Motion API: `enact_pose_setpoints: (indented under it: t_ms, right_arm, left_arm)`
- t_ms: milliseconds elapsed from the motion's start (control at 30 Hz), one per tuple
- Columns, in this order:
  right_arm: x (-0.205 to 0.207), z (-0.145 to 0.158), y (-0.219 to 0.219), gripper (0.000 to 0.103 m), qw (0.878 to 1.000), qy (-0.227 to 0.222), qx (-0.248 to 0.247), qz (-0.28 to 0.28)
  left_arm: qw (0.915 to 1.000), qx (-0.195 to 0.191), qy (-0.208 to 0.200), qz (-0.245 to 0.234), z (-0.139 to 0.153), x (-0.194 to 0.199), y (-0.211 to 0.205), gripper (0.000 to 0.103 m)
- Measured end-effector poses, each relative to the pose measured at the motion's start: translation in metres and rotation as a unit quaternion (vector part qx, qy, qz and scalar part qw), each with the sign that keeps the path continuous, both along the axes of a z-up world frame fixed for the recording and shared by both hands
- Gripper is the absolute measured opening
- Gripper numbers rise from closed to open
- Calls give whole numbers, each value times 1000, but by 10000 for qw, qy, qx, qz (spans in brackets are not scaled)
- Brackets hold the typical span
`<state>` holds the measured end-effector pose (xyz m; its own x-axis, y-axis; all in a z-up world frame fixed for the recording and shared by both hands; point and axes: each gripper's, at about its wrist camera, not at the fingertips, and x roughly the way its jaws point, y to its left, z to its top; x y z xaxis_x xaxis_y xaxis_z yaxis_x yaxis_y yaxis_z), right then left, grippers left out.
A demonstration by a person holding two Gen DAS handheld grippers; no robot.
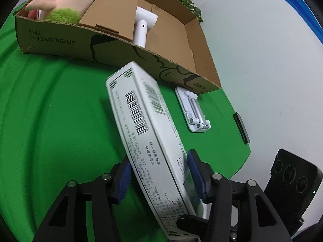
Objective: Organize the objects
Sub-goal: 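Lift the medicine box with the right gripper and carry it over the tray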
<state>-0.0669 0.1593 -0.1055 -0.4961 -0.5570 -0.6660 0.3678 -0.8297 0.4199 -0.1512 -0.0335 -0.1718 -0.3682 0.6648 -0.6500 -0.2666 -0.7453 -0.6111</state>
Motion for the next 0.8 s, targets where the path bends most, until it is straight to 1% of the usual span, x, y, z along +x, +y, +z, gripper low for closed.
enact_pose_setpoints:
  t_ms: [100,167,333,433,600,800]
  right_arm:
    - [3,3,-3,62,9999,105,111,-24]
    - [5,7,-8,61,9993,262,266,-60]
    - [2,14,-11,60,9984,435,342,-147]
    - [-3,19,-11,60,9979,508,336,-212]
    - [-14,33,-7,60,9966,707,258,-339]
    - [-35,63,3,59,9922,1100,228,-537]
  left_arm:
    - [9999,6,152,-26,8,3,0,45]
    - [9996,-1,290,-47,16,5,2,43]
    - [9971,-255,699,-148,40,8,8,41]
    - [9955,-342,860,-194,54,6,12,40]
    - [9909,-478,1220,-306,81,-2,21,39]
    - [9826,-567,1698,-490,124,-23,39,39]
